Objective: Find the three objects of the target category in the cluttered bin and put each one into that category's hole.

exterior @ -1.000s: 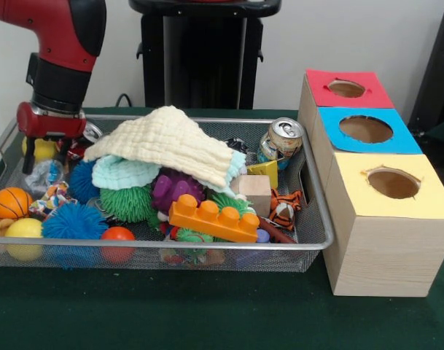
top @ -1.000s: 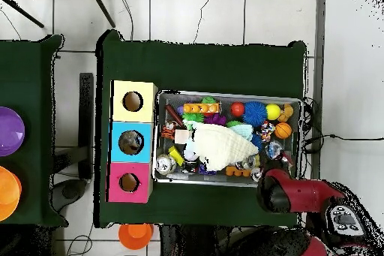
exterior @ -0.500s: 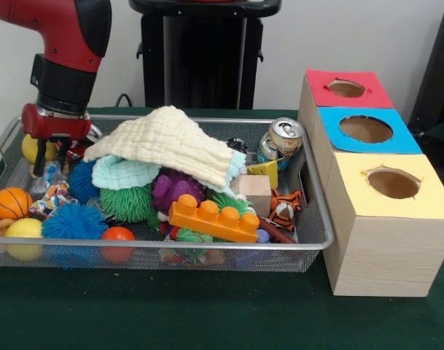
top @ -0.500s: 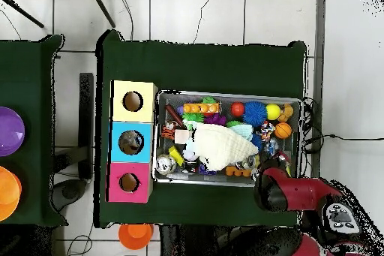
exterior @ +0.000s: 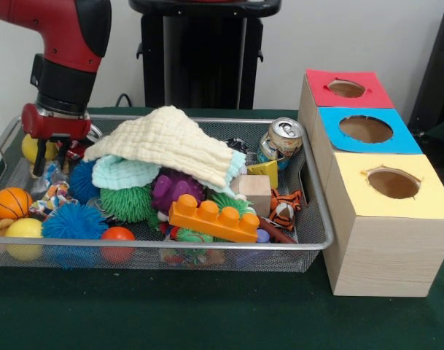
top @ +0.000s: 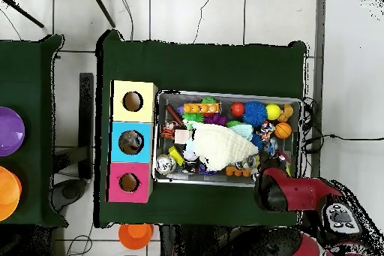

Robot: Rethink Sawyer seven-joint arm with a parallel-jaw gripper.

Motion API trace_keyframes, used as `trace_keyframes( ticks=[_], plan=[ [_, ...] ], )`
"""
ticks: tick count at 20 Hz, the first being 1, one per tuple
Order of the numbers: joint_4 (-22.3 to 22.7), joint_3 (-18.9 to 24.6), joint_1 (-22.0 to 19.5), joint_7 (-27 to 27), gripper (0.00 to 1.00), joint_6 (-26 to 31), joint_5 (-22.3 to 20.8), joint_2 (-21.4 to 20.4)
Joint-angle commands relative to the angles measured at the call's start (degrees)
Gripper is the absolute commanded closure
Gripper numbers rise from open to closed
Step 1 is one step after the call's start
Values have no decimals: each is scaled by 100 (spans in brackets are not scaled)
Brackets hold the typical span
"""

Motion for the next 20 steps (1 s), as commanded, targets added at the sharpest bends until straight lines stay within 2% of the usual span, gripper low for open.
trace_keyframes(
  ticks=[1, 2, 4, 6, 7, 9, 12, 16, 20],
  plan=[
    [-59, 375, 10, 829, 100, -263, -199, -39],
    [-8, 417, -21, 822, 100, -219, -227, -138],
    [240, 798, -345, 748, 100, -33, -475, -518],
    [672, 1400, -828, 583, 100, 392, -700, -1049],
    [1015, 1834, -1178, 460, 100, 656, -777, -1423],
    [1446, 2402, -1664, 203, 100, 1045, -742, -1872],
    [1684, 2728, -1944, 75, 100, 1190, -671, -2072],
    [1863, 2852, -2035, 86, 100, 1176, -653, -2213],
    [2374, 3501, -2498, -109, 100, 1654, -298, -2559]
  ],
)
